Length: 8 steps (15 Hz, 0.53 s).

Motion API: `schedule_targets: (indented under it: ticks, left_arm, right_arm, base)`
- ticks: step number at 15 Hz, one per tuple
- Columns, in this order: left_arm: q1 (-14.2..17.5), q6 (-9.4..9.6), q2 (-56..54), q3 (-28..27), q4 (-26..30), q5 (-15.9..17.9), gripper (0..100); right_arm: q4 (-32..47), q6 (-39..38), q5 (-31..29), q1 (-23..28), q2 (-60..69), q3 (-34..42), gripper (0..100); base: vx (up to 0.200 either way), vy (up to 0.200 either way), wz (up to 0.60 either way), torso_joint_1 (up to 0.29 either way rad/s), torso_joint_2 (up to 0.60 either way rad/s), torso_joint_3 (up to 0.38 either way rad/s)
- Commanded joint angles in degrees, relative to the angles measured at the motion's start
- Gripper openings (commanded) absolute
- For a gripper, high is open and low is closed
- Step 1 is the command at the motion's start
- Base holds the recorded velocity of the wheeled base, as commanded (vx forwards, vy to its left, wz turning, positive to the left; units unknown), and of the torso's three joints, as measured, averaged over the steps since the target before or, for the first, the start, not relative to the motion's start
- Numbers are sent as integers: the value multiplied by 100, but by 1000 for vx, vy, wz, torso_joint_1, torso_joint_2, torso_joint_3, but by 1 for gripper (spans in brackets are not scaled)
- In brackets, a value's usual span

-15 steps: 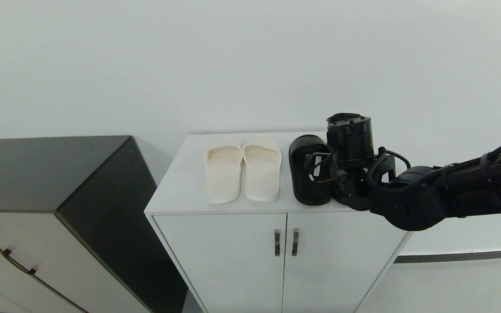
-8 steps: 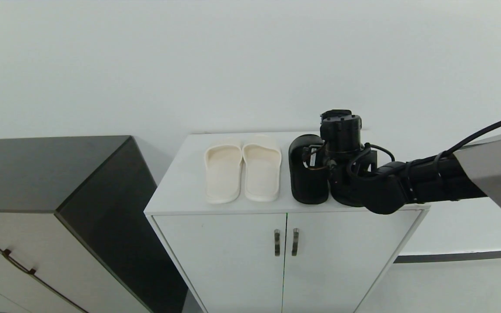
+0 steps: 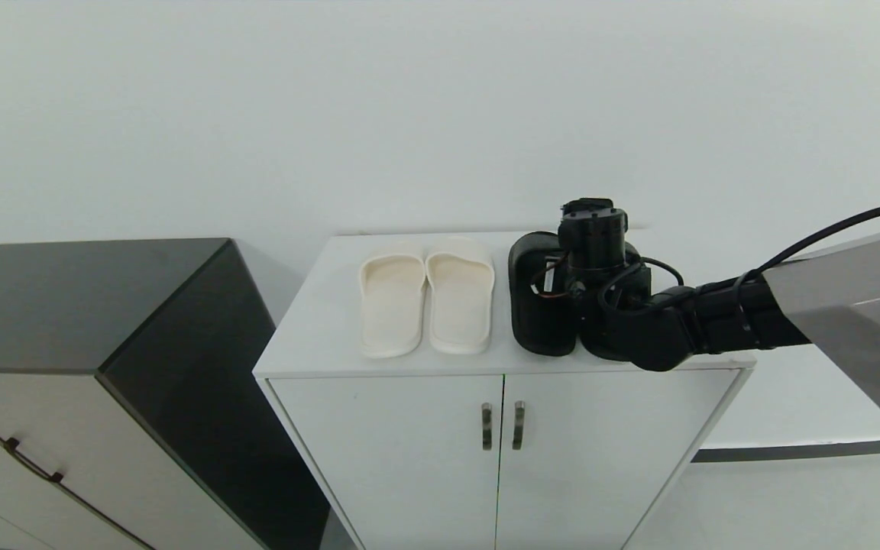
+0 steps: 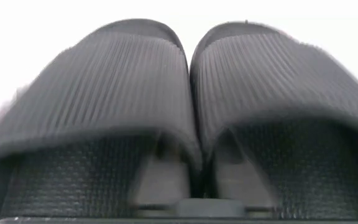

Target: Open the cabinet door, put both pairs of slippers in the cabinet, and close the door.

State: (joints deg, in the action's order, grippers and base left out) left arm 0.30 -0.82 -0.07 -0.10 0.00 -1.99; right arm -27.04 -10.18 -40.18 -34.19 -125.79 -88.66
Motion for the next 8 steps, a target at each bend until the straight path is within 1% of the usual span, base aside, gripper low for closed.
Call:
schedule_targets:
  ticks: [1, 3, 5, 7, 8]
  left_arm:
    - [5, -6, 7, 1, 0, -3, 0]
    - [5, -6, 7, 1, 0, -3, 0]
    - [5, -6, 7, 1, 0, -3, 0]
    - [5, -6, 7, 1, 0, -3, 0]
    - [5, -6, 7, 1, 0, -3, 0]
  right_arm:
    - [-3, -2, -16, 1, 143, 33, 0]
    - [-3, 7, -16, -8, 292, 121, 0]
    - [-3, 42, 19, -70, 837, 543, 0]
    - [-3, 42, 300, -210, 1303, 930, 0]
    - [-3, 51, 608, -351, 1734, 1352, 0]
  base:
    - [0, 0, 0, 0, 0, 0]
    - [0, 0, 0, 0, 0, 0]
    - [0, 0, 0, 0, 0, 0]
    - [0, 0, 0, 0, 0, 0]
    - [0, 0, 0, 0, 0, 0]
